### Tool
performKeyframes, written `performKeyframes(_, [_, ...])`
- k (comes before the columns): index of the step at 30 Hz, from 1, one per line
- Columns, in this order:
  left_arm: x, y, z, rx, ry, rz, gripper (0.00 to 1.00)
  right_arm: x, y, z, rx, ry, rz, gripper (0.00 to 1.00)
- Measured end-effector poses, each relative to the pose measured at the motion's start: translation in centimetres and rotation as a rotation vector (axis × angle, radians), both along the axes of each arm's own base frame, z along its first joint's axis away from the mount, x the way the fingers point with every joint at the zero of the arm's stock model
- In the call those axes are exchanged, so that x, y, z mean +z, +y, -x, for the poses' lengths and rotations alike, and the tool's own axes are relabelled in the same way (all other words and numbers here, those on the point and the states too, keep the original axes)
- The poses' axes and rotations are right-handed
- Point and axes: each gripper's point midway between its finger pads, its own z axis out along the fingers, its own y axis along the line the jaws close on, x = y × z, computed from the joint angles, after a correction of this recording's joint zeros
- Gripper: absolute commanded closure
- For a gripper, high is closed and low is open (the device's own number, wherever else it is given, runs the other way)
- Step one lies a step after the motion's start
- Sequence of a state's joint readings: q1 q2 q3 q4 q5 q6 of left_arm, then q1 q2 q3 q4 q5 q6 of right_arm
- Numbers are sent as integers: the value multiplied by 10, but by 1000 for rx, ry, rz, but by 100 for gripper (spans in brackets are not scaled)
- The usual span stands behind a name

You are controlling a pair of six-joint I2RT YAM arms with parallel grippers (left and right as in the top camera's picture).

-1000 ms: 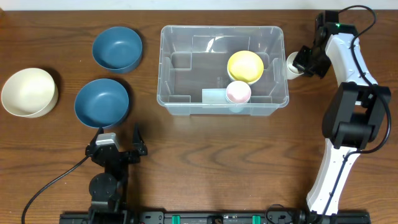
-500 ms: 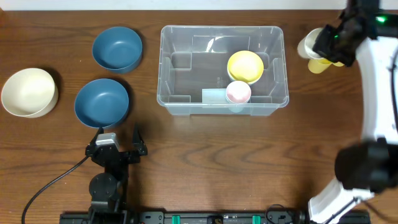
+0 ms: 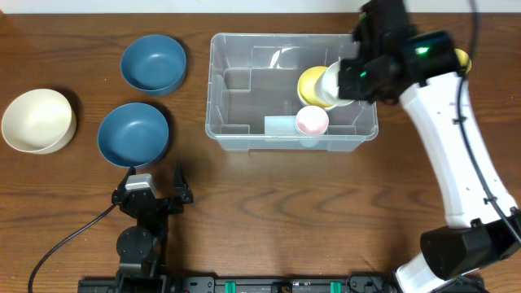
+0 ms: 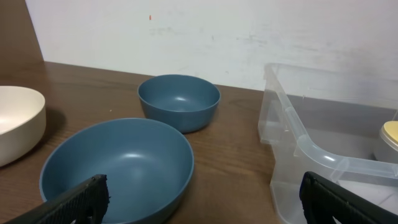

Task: Pack container
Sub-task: 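Carry the white cup into the bin onto the pink cup, release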

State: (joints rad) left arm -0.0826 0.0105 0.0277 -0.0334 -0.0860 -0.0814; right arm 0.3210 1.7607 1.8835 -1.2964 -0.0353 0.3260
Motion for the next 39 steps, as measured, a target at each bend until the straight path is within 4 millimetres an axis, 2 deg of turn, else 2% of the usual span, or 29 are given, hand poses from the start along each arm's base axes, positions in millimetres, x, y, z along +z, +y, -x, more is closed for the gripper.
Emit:
performKeyframes(3, [0, 0, 0, 0, 0, 0, 2, -22, 8, 5, 22, 31, 22, 99])
performKeyframes(9, [0, 0, 0, 0, 0, 0, 2, -74, 8, 12, 24, 92, 53, 99])
performKeyframes(13, [0, 0, 0, 0, 0, 0, 2, -95, 10, 13, 27, 104, 41, 96])
performKeyframes(14, [0, 0, 0, 0, 0, 0, 2, -98, 11, 13, 28, 105, 36, 89])
performKeyframes(15, [0, 0, 0, 0, 0, 0, 2, -100, 12, 13, 28, 104, 30, 73])
performKeyframes(17, [0, 0, 0, 0, 0, 0, 2, -104, 13, 14, 28, 107, 22, 12])
performKeyframes(18, [0, 0, 0, 0, 0, 0, 2, -105, 14, 14, 34, 109, 20, 1])
performKeyframes(25, [0, 0, 0, 0, 0, 0, 2, -105, 15, 15, 80, 104, 28, 1])
performKeyframes(28, [0, 0, 0, 0, 0, 0, 2, -96, 15, 15, 95, 102, 29, 1])
performKeyframes(30, [0, 0, 0, 0, 0, 0, 2, -80, 18, 8, 99, 72, 18, 1])
performKeyframes(34, [0, 0, 0, 0, 0, 0, 2, -34, 18, -14, 93, -40, -24, 4])
performKeyframes(37, [0, 0, 0, 0, 0, 0, 2, 0, -7, -35, 26, -138, -45, 9])
performKeyframes(39, [0, 0, 0, 0, 0, 0, 2, 15, -38, -49, -63, -192, -54, 14])
